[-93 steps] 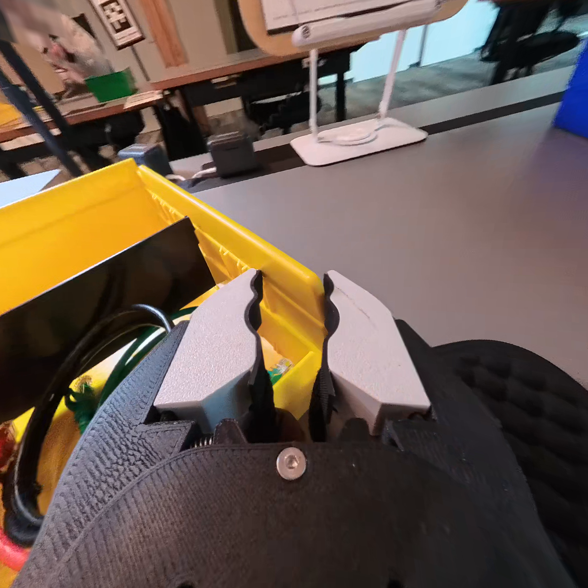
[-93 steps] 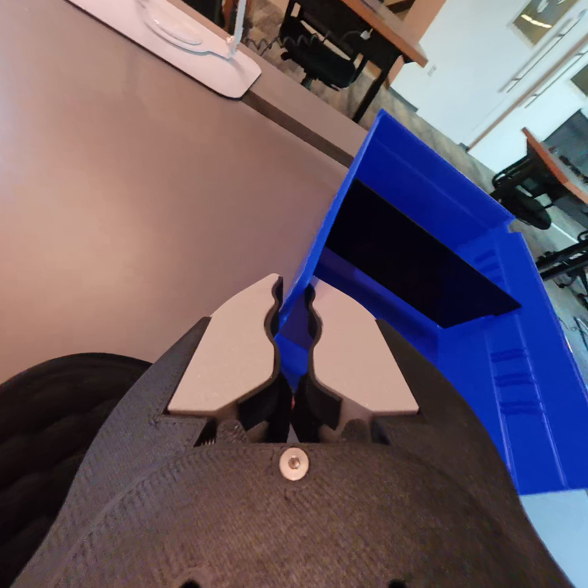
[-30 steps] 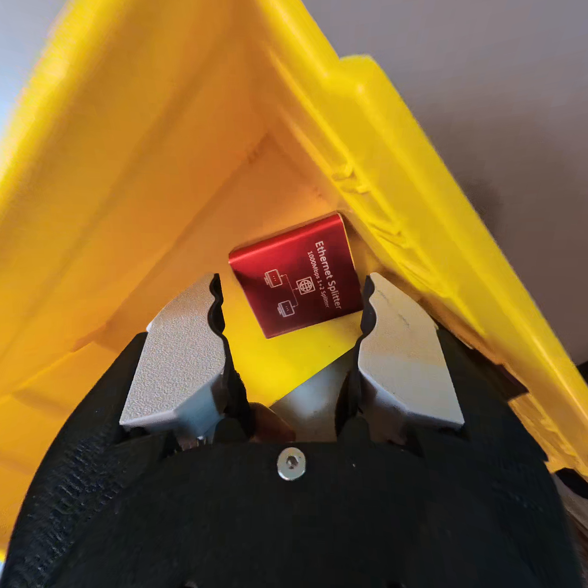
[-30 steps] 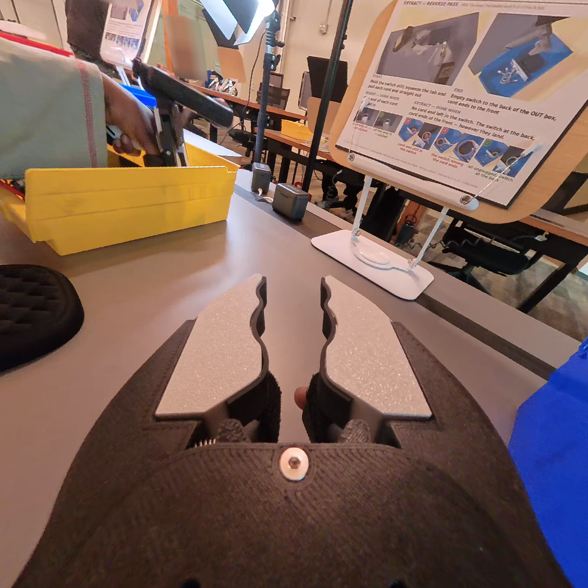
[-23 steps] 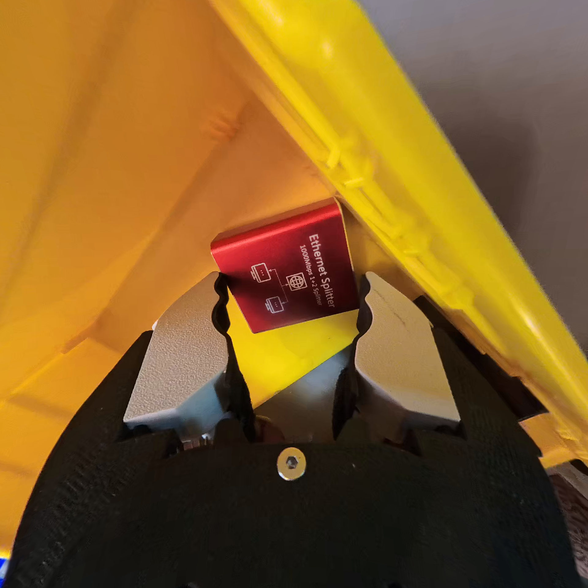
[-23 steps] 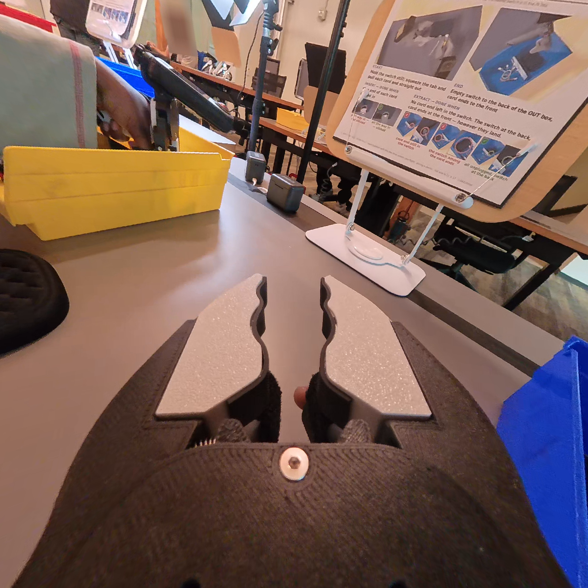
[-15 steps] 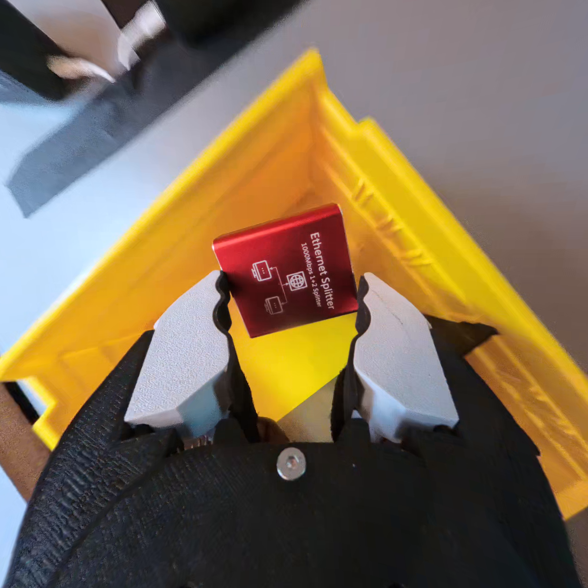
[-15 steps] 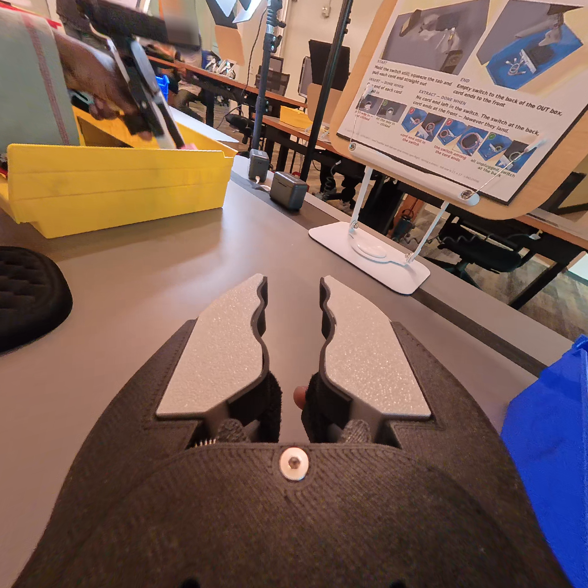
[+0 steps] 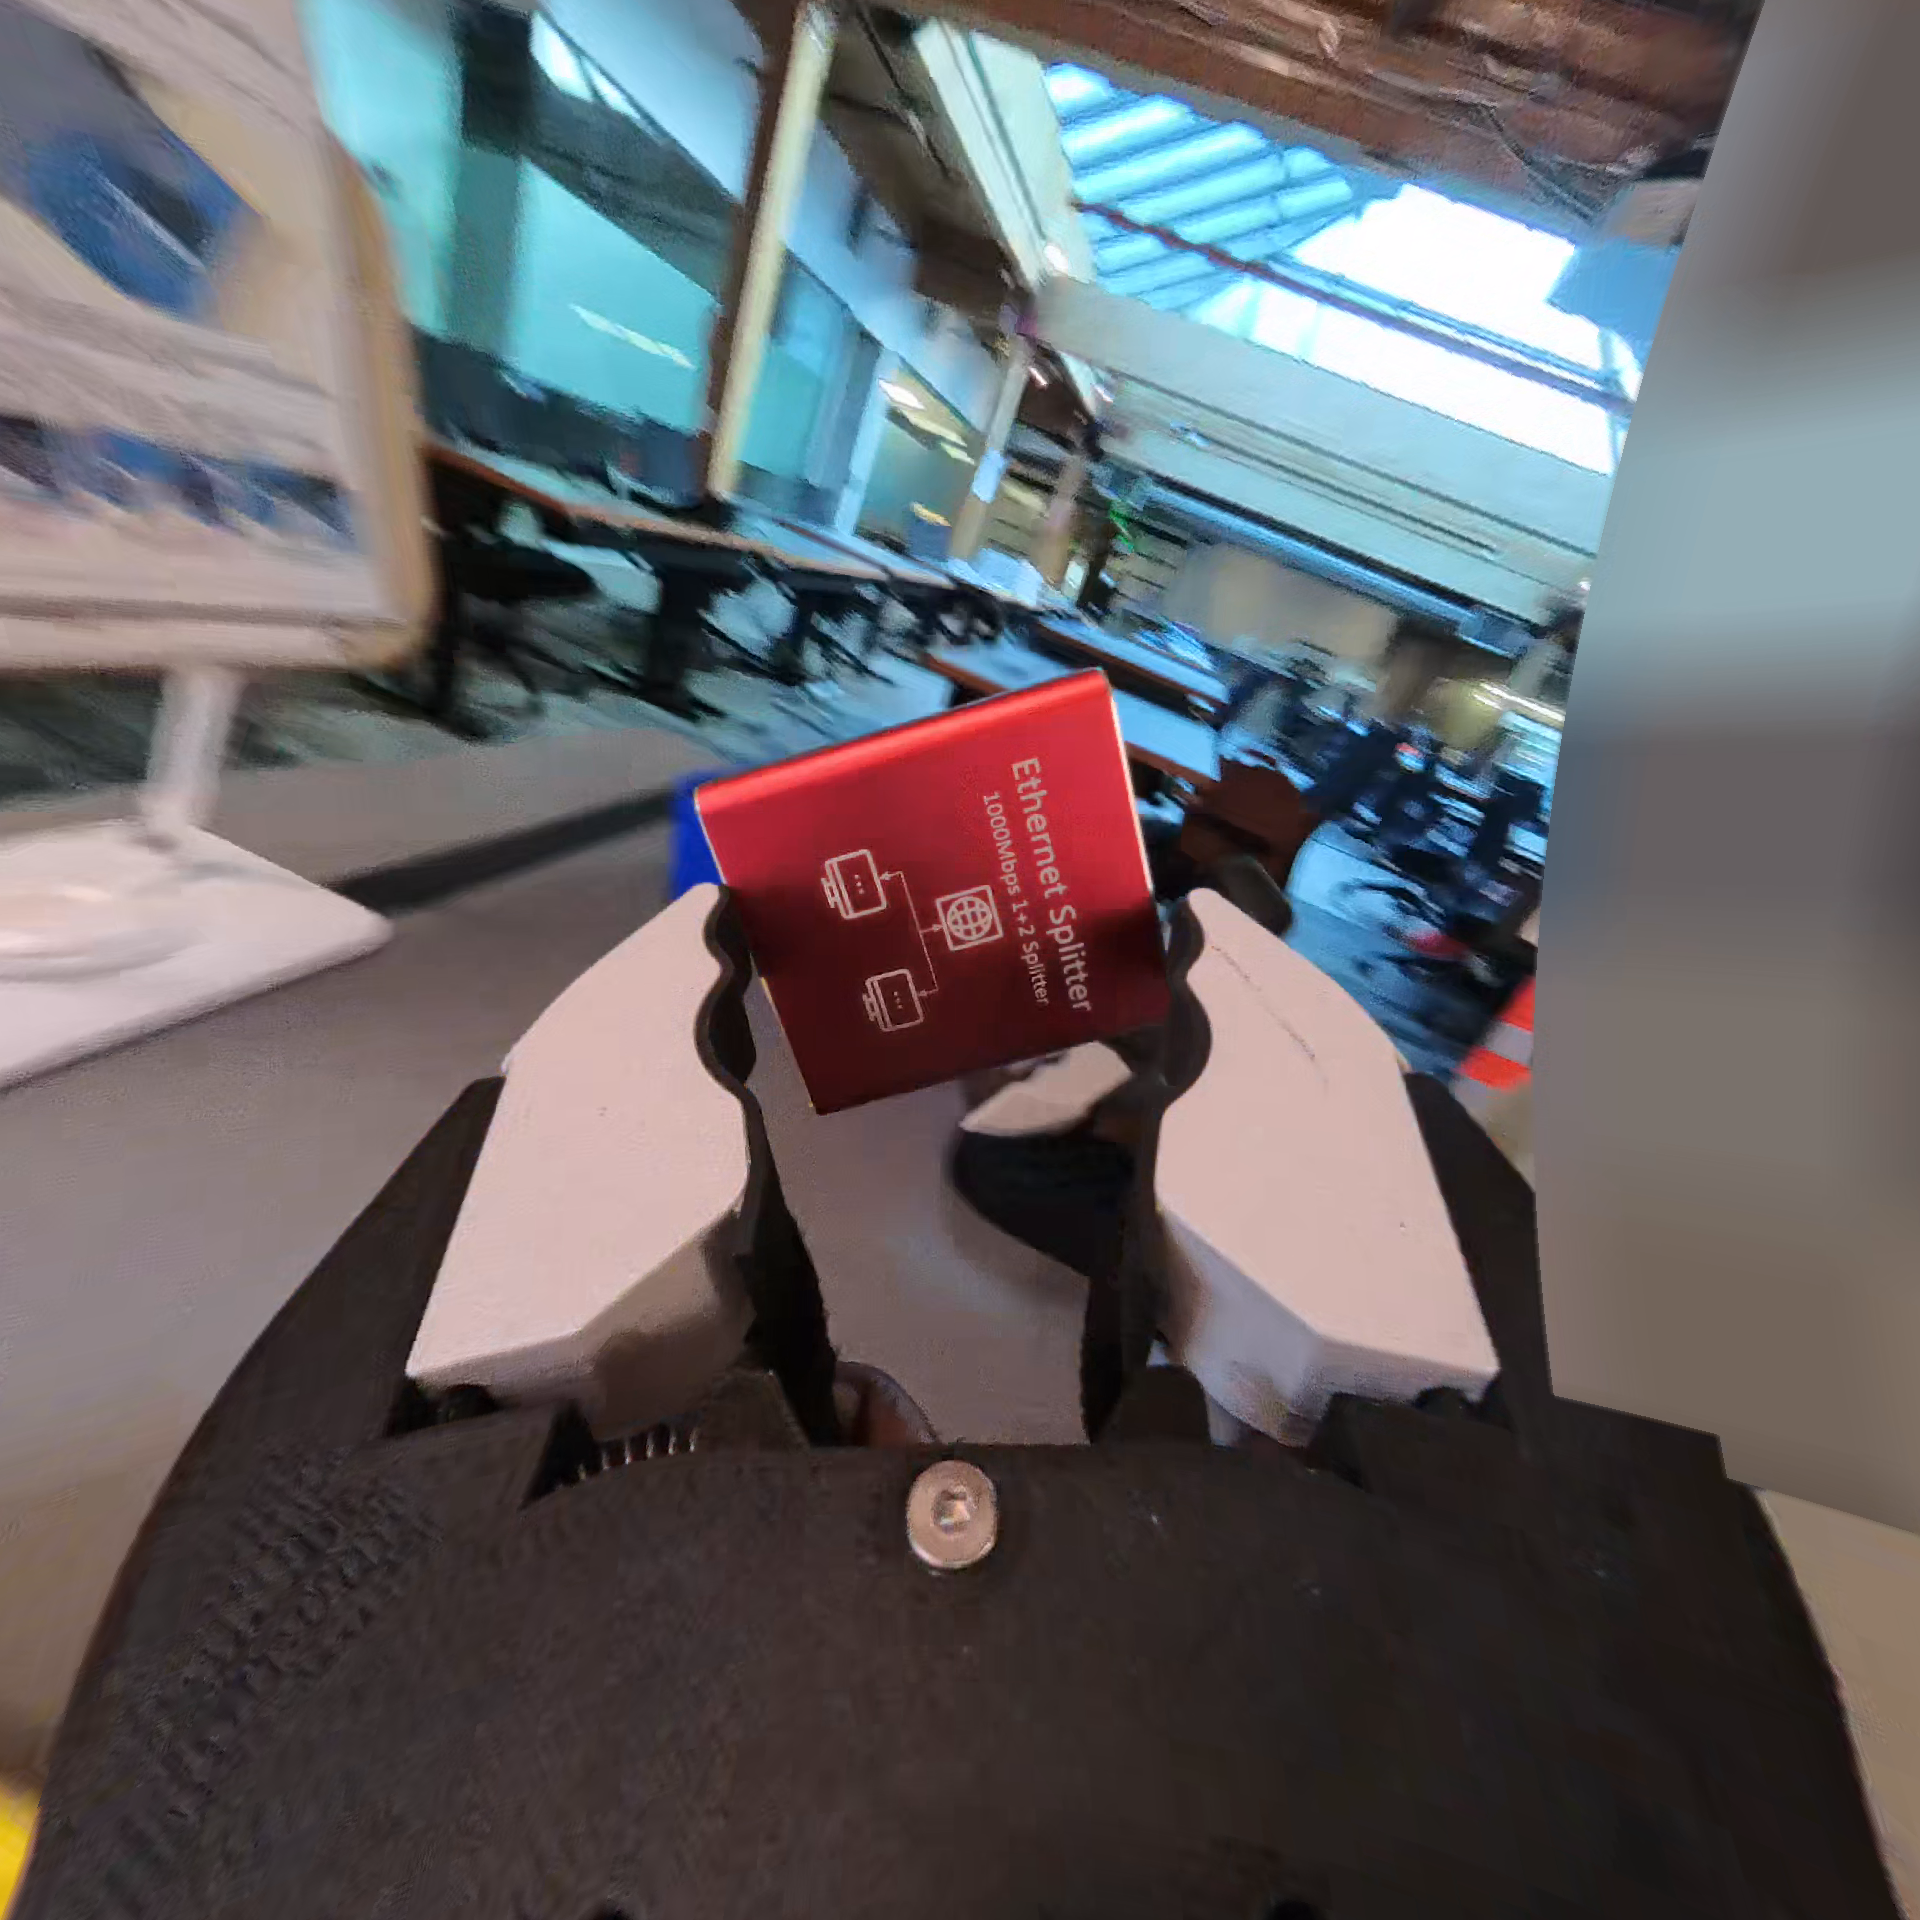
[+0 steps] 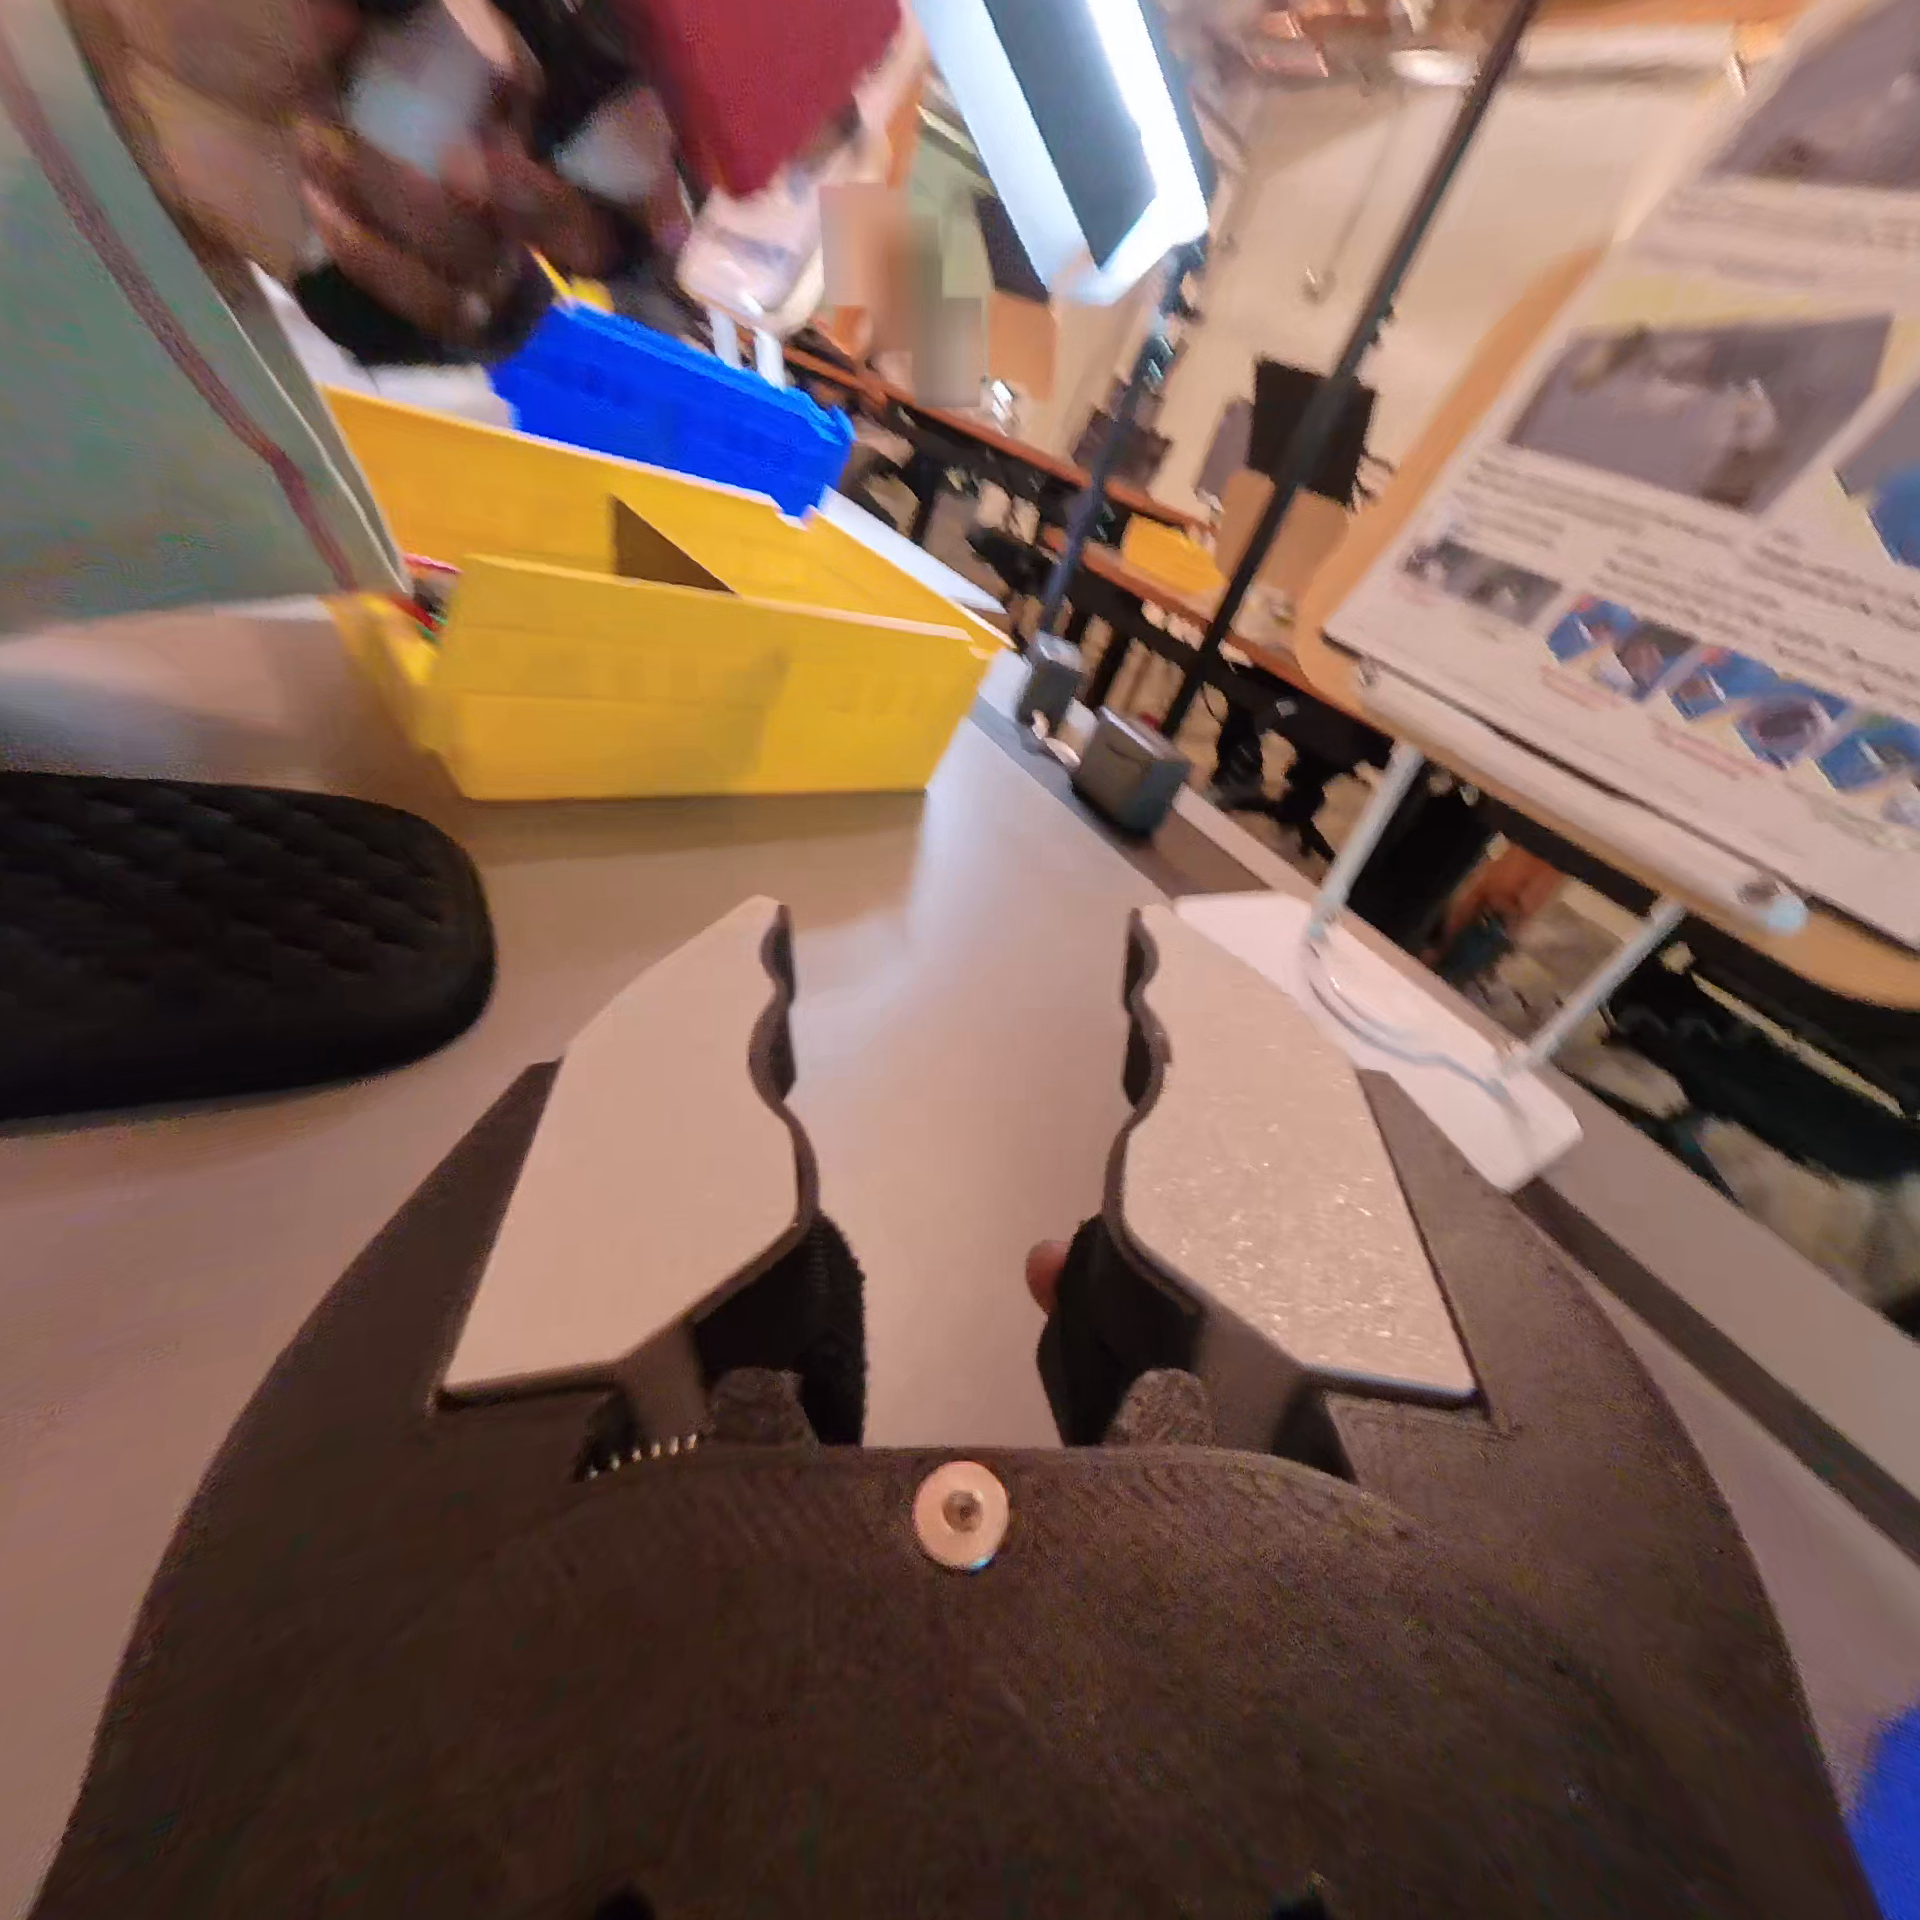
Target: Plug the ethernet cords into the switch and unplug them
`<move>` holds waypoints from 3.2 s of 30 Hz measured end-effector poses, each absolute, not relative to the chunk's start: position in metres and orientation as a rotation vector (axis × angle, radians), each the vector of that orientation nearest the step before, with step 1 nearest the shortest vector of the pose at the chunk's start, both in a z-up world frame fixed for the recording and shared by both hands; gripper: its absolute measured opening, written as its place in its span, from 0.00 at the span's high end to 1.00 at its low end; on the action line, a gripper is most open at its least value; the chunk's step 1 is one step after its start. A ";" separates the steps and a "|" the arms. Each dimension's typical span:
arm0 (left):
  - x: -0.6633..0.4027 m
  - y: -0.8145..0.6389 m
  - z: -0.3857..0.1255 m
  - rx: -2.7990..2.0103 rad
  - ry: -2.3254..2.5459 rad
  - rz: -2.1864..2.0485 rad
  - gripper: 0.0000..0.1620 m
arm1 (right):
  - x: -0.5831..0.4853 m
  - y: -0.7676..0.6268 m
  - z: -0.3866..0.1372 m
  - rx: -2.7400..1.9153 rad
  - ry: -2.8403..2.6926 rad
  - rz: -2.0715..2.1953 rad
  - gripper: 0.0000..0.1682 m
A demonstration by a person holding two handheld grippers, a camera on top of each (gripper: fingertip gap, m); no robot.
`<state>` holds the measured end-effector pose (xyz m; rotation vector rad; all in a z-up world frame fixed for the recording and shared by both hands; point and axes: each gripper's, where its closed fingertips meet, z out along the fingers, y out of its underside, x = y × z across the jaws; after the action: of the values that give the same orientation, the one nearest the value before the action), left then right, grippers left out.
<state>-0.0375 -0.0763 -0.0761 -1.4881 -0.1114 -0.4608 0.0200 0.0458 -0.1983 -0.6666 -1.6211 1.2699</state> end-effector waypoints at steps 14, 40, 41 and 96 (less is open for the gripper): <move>0.096 -0.067 -0.220 -2.234 0.183 -0.917 0.52 | 0.093 -0.061 -0.196 0.047 -1.847 1.574 0.55; -0.044 -0.181 -0.060 -1.081 -0.296 0.422 0.60 | 0.029 0.026 -0.259 -0.908 -2.041 1.334 0.84; -0.049 -0.191 -0.060 -1.081 -0.318 0.447 0.60 | 0.027 0.028 -0.262 -0.930 -2.049 1.321 0.84; -0.108 -0.235 -0.189 -1.947 -0.139 0.741 0.90 | 0.034 0.050 -0.307 -1.166 -2.162 0.883 0.84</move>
<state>-0.1079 -0.2354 -0.1889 -1.9474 -0.1387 0.7412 0.0339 0.0496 -0.3066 -1.1661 -2.1619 0.8832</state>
